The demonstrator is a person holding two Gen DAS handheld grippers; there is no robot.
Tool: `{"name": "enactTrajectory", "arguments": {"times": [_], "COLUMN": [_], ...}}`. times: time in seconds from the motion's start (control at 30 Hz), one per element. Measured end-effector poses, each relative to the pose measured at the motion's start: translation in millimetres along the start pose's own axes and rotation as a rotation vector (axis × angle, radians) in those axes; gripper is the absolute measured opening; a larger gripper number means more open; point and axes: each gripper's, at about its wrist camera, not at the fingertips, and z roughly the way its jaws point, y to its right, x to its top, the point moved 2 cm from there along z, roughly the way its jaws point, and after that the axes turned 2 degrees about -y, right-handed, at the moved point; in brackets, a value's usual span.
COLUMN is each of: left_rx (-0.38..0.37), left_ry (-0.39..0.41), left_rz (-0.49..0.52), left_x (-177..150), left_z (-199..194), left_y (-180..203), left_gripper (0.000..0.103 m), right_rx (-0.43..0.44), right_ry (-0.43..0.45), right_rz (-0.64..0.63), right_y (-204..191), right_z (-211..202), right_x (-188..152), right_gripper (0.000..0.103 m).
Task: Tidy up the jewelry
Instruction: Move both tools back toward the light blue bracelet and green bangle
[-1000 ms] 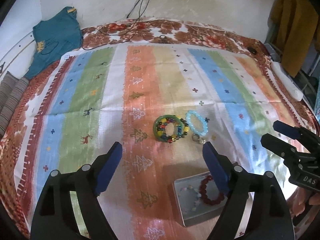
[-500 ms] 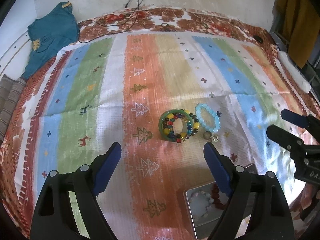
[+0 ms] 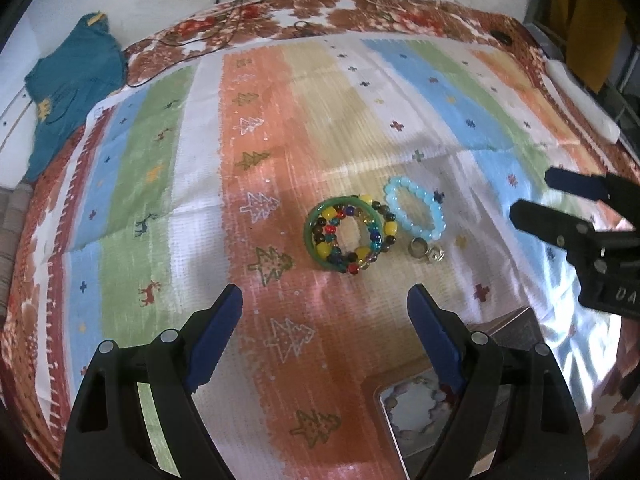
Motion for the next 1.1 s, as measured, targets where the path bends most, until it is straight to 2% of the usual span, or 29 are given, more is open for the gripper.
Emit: {"name": "enactTrajectory", "arguments": {"times": [0.33, 0.8, 1.1], "left_rx": [-0.015, 0.017, 0.007], "left_ry": [-0.017, -0.050, -0.071], "left_rz": [0.047, 0.130, 0.161], "left_x": [4, 8, 15], "left_z": [12, 39, 60], "left_y": [5, 13, 20], "left_gripper": [0.083, 0.083, 0.079], "right_rx": [-0.003, -0.012, -0.030], "right_ry": [-0.050, -0.107, -0.128], "right_rz": [-0.004, 0.019, -0.002], "right_y": [0, 8, 7], "right_z": [28, 64, 81], "right_x": [5, 11, 17], "right_gripper": [0.078, 0.078, 0.077]}}
